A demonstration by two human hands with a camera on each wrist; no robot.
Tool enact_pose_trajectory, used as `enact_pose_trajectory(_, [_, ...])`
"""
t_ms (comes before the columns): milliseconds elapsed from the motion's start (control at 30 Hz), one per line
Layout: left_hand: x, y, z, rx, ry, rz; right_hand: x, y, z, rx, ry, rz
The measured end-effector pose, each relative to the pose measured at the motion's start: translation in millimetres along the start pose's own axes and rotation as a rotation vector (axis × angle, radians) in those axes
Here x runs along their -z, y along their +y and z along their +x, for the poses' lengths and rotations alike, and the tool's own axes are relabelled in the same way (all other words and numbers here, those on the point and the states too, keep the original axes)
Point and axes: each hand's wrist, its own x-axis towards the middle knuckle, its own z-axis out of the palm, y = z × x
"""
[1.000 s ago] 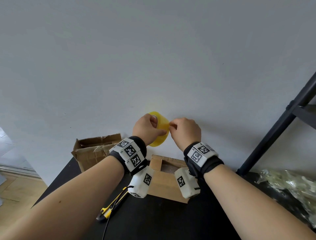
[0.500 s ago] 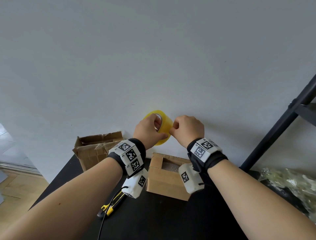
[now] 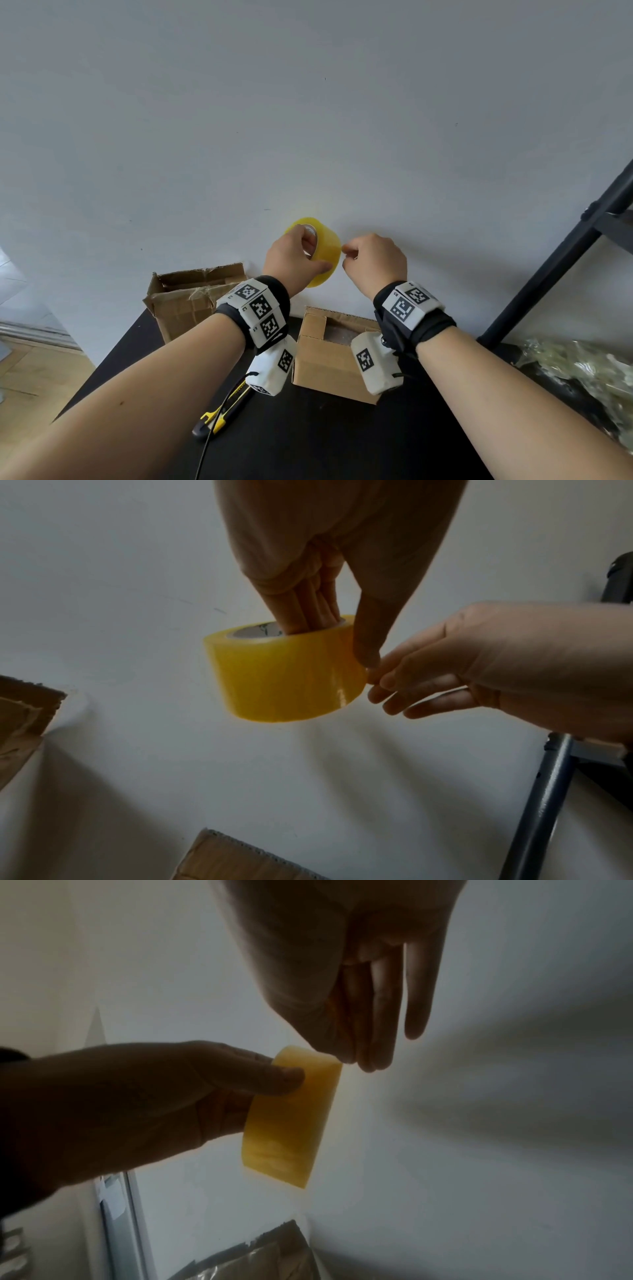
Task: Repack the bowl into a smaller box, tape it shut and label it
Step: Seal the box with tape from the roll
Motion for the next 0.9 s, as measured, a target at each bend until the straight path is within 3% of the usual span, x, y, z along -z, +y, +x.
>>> enact_pose_trajectory(533, [-3.7,-2.1,5.5,-0.005,-0.039,0.090,-7.3,-3.1,9.2,-0.013,0.015,-0.067])
enact_pose_trajectory(900, [2.8,1.7,1.5,-0.117,-0.119,0.140,8.4,2.5,14.9,-0.053,-0.058,-0.018])
